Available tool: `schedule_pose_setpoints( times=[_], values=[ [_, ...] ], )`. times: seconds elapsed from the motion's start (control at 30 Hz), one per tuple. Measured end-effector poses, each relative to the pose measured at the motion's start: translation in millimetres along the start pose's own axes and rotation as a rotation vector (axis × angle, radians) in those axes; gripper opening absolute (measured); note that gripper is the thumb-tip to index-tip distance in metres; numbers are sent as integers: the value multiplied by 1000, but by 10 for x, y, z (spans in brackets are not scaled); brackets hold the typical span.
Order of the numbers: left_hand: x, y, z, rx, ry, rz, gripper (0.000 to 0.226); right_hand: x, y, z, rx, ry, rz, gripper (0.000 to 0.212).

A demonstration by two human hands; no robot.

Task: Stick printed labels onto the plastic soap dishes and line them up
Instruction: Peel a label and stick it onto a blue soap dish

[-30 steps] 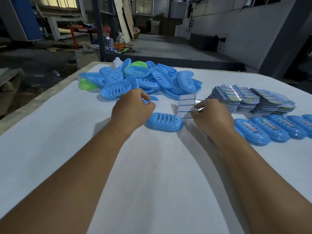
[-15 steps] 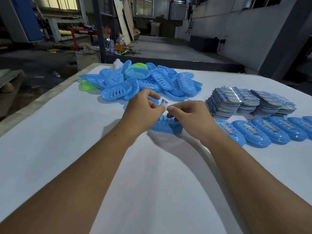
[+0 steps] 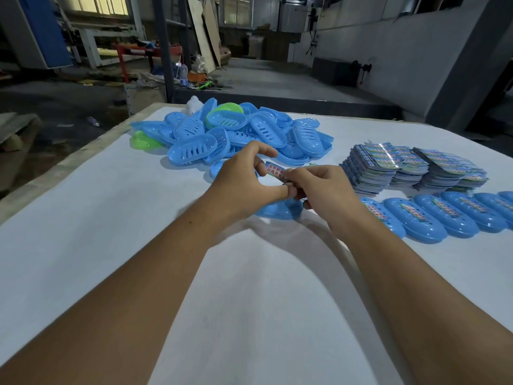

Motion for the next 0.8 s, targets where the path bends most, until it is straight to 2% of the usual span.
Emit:
schedule_pose_setpoints(
  times=[0.13,0.2,0.37,0.57,0.8],
  values=[
    [-60,-57,75,-3,120,122,22,2,-17,17,-64,-34,-9,27],
    [-79,-88,102,-1,112,162,9,4,-16,16,-59,-47,-6,29],
    [-75,-101,95,36,92,194,16,-6,-7,22,-53,-62,5,24],
    [-57,-76,60,58,82,209,16,-31,70,29,74,54,21,21],
    [-26,-66,60,70,54,260,17,-93,95,73,71,94,38,17]
  ],
)
Point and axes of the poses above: each hand's wrist, its own x-axis away from the middle knuckle, its own z-axis out of the back of the hand, y = z × x, the point moved 1 cm from there along -x, towards the middle knuckle, and after that the axes turned 11 degrees about -x, right-handed, at the moved point
